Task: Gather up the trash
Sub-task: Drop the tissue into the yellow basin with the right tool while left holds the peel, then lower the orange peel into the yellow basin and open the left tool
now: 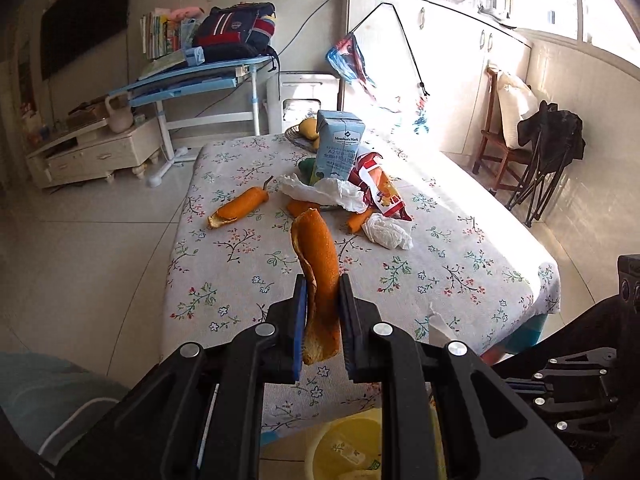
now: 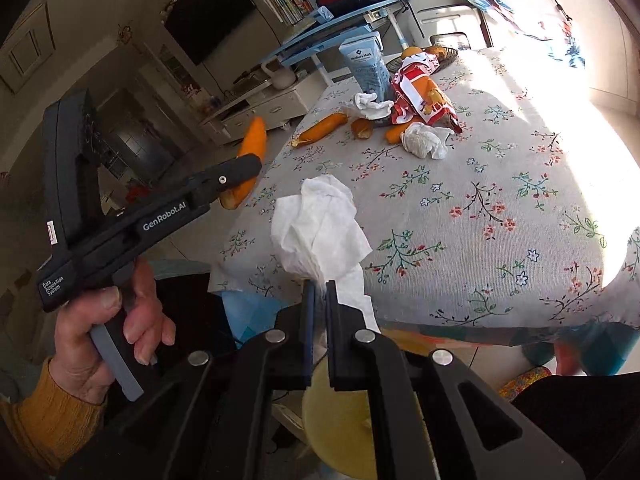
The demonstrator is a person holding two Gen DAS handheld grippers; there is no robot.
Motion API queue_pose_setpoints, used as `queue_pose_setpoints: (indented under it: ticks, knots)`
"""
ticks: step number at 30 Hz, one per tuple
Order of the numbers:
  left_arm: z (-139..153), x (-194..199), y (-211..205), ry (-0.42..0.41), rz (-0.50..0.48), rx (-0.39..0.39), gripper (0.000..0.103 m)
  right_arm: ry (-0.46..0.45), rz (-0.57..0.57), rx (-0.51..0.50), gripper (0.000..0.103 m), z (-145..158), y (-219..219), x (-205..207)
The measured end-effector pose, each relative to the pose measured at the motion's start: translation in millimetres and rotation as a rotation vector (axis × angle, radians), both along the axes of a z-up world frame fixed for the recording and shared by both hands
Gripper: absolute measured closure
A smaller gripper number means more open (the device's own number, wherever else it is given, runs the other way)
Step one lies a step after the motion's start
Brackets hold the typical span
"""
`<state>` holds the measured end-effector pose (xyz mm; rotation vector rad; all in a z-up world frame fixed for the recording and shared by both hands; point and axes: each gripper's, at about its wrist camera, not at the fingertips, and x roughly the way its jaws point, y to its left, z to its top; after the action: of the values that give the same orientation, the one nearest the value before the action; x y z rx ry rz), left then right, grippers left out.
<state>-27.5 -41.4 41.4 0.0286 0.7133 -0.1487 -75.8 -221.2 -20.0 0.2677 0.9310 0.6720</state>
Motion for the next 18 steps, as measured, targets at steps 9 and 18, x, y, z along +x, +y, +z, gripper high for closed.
queue_pose_setpoints:
  ticks: [9, 18]
  knots:
    - [5.7, -29.3, -0.2, -0.017, -0.019, 0.011, 0.088, 0.146, 0.107, -0.124, 0.096, -41.4, 32.1, -20.4]
    - [3.3, -48.6, 3.4, -0.018, -0.018, -0.001, 0.088, 0.158, 0.061, -0.204, 0.064, -53.0, 27.5, -23.6]
